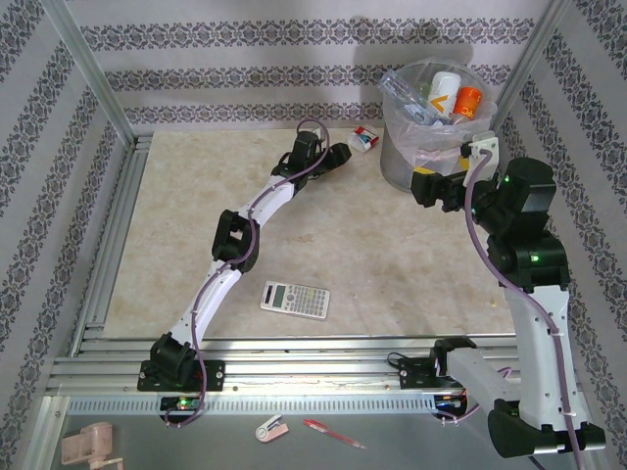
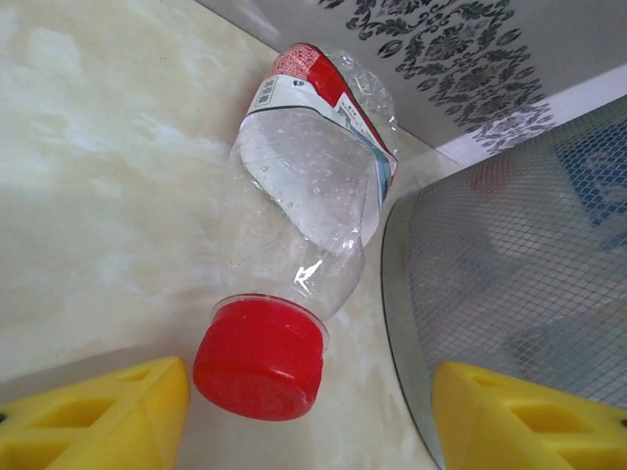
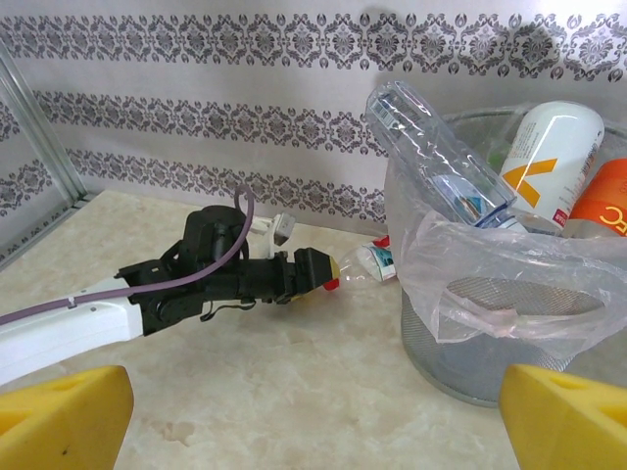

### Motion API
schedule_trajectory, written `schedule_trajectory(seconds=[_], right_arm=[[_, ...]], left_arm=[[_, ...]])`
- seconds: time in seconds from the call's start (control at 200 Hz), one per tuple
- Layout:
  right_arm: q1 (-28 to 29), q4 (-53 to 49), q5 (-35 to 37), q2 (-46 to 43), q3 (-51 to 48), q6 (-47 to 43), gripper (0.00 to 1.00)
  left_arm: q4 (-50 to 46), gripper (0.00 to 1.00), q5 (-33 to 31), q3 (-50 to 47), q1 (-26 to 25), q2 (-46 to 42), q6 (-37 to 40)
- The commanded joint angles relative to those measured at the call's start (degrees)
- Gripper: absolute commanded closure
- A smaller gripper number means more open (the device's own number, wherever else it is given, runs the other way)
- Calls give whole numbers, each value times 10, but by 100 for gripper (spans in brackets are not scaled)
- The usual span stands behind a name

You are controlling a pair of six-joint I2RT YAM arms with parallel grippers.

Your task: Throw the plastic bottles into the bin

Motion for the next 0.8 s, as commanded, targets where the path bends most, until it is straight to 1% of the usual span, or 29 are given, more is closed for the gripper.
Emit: schedule_trajectory(seconds=[0.0, 0.09, 0.235, 0.455, 0.53, 0.649, 0.739, 0.794], right_arm=[[0, -4, -9, -10, -8, -8, 4], [0, -5, -10, -12, -11, -9, 4], [0, -10, -10, -14, -13, -10, 4], [-3, -22, -7, -21, -17, -17, 4], [-5, -25, -7, -22, -20, -21, 4], [-7, -28, -9, -26, -26, -22, 5], [-8, -30, -9, -30, -30, -22, 5], [-10, -32, -9, -34, -34, -22, 5]], left_arm=[[-61, 34, -27, 13, -7, -17, 34], [-71, 38, -40, 12, -10, -16, 39], [-54, 42, -43, 14, -13, -8, 34], [-19, 47, -26, 15, -13, 2, 25], [-3, 52, -19, 16, -13, 4, 23], [-3, 56, -13, 15, -13, 6, 25], [-6, 61, -7, 15, -13, 8, 26], [-7, 62, -6, 13, -13, 8, 27]])
